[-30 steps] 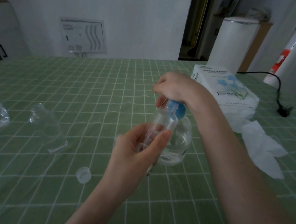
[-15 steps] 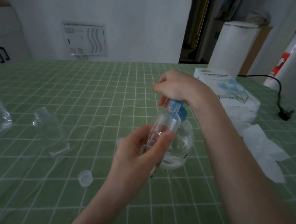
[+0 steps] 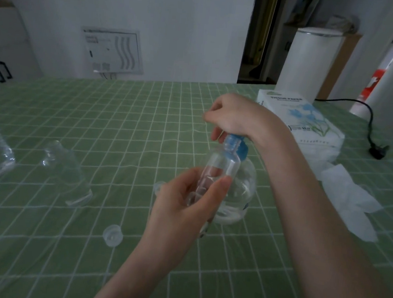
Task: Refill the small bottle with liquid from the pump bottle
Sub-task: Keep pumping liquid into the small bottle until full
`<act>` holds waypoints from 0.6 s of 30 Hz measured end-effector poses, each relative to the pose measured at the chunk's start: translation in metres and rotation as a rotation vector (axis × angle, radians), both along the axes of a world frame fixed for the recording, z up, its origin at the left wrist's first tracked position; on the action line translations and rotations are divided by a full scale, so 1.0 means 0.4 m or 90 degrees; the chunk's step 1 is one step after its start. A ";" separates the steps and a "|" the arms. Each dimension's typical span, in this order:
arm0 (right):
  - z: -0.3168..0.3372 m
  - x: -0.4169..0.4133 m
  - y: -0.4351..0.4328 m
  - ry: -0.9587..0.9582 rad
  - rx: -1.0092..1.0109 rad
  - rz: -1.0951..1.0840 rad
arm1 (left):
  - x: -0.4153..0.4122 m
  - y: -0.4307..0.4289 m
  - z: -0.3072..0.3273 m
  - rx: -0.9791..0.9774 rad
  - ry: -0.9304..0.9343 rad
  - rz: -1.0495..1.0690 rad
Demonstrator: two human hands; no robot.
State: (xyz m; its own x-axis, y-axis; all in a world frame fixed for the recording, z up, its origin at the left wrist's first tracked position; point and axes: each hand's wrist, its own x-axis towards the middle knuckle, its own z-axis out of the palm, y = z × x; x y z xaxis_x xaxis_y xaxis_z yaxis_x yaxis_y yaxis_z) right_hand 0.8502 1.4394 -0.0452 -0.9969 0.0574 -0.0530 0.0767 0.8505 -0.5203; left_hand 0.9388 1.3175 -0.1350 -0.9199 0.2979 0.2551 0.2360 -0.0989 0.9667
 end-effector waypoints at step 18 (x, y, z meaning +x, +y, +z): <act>-0.020 0.001 0.001 -0.027 -0.001 -0.001 | -0.002 -0.004 -0.012 0.001 -0.010 0.008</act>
State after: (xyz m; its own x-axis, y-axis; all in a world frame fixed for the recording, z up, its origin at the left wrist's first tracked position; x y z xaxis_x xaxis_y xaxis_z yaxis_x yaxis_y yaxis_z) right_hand 0.8504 1.4400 -0.0530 -0.9938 0.0587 -0.0946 0.0995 0.8499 -0.5174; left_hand 0.9379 1.3158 -0.1400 -0.9278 0.2853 0.2403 0.2215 -0.0971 0.9703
